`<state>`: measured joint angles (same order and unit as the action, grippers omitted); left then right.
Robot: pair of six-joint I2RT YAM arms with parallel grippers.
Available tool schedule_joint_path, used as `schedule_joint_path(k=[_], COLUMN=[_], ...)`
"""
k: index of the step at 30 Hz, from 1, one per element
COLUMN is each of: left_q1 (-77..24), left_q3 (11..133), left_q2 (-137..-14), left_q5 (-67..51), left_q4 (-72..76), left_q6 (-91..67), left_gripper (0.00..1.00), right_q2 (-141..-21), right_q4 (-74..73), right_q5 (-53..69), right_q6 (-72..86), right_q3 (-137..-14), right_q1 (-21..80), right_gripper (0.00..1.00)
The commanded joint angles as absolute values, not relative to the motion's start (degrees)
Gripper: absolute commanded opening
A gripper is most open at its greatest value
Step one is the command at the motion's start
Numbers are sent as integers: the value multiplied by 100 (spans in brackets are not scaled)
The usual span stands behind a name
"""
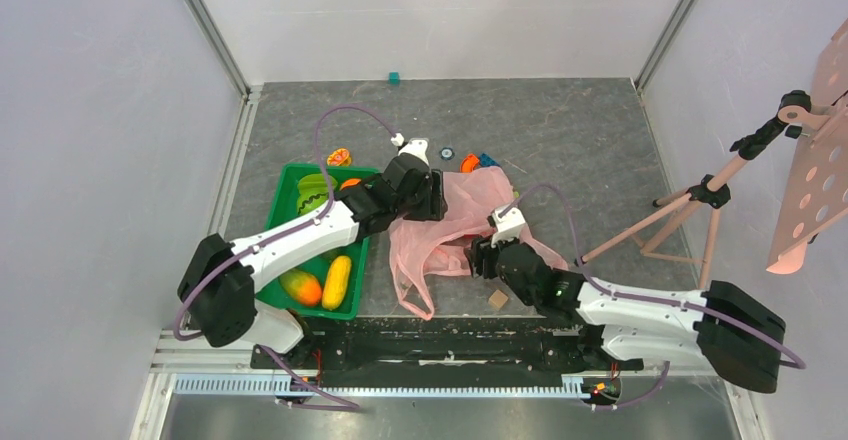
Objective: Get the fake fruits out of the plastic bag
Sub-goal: Take out the fake fruit from the plastic bag.
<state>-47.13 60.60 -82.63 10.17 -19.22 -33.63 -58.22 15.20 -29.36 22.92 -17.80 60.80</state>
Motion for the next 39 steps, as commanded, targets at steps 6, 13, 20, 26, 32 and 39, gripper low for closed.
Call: schedule_joint_path(k=[6,13,20,26,32,39], left_q1=[-4346,-4076,-3991,-3973,-3959,-3938], left_q3=[5924,6015,6208,6310,6182,6091], left_q2=[-8656,-9168,-9679,-9979,-10039,-10073], left_q5=[612,327,190,110,134,104], left_q4=[-1253,-964,-785,-730,-648,-599], left_q6=[-3349,-3342,-3319,-3248,-3163,-3122], left_gripper=[68,68,63,54,49,48], right_q2=[-6686,-7417,-8133,-8624,-8988,-9266], right_q4=[2465,2904,3122,3172,3173,3129], right_q5=[-2609,-2221,-1993,-2040,-2108,-2079], right_q6=[2229,1861,1637,1625,1684,1748], right_q3=[-2386,-2704,-3207,-3535,-3674,-3718], right_q1=[5567,5094,4853,4657,4468,4351], right_gripper=[57,61,68,73,76,80])
